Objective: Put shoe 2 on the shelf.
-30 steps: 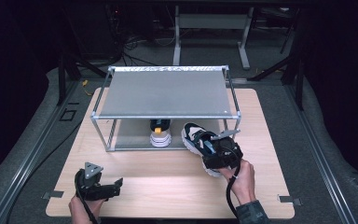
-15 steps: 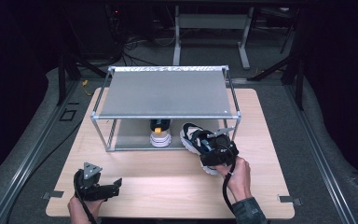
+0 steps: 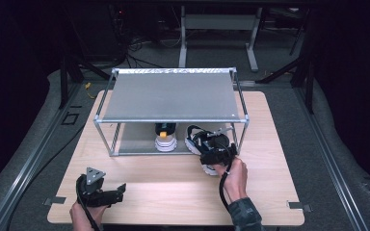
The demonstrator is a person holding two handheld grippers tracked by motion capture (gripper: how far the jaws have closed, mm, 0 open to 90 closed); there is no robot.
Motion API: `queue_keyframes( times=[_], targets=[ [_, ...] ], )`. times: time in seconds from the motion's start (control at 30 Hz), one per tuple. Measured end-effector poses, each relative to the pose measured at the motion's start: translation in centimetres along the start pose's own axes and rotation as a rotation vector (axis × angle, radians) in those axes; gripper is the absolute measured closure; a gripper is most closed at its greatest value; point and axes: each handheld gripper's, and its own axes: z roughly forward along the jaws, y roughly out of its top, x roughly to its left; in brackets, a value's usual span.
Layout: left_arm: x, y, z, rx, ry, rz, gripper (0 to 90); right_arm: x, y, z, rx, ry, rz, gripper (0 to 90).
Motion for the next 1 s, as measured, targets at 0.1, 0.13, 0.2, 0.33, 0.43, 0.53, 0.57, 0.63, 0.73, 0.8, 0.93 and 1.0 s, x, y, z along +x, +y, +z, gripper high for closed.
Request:
queue_keyframes(
  times=[0.1,0.13,0.2,0.33,0.43,0.53,0.57,0.63,0.73,0.8,0.93,1.0],
  targets=[
    [0.0,-0.1,0.1,0.001,0.001,0.0,0.4,0.1,0.1,0.7,0.004,-0.001,0.022,21.2],
    [0.0,-0.2,0.1,0.003,0.004,0.0,0.4,0.1,0.2,1.3,-0.005,0.001,0.048,21.1],
    [0.1,-0.3,0.1,0.0,0.005,-0.003,0.4,0.1,0.4,1.7,-0.016,0.005,0.071,21.1],
    [-0.1,-0.3,0.1,0.0,0.002,-0.003,0.5,0.4,0.6,3.0,-0.035,-0.019,0.139,20.3],
    [-0.2,-0.3,0.2,0.002,0.001,-0.001,0.5,0.8,1.0,3.6,-0.055,-0.034,0.14,19.7],
    [-0.2,-0.2,0.2,0.0,-0.001,-0.001,0.6,0.9,1.3,4.0,-0.062,-0.044,0.15,18.5],
    [-0.2,-0.3,0.2,-0.001,-0.002,0.0,0.6,0.8,1.3,4.1,-0.065,-0.039,0.149,18.3],
    [-0.3,-0.3,0.1,-0.002,0.0,0.0,0.6,0.7,1.3,4.1,-0.065,-0.034,0.148,17.8],
    [-0.1,-0.5,0.0,-0.003,-0.002,-0.006,0.6,0.9,1.3,3.8,-0.063,-0.023,0.142,14.3],
    [-0.1,-0.5,-0.1,-0.003,-0.001,-0.007,0.6,0.8,1.1,3.4,-0.073,-0.013,0.135,15.3],
    [-0.1,-0.5,-0.1,-0.005,-0.002,-0.008,0.7,0.5,0.6,2.3,-0.081,0.013,0.132,18.3],
    [-0.2,-0.4,-0.1,-0.006,-0.004,-0.006,0.7,0.4,0.3,2.0,-0.088,0.025,0.117,19.1]
  ],
)
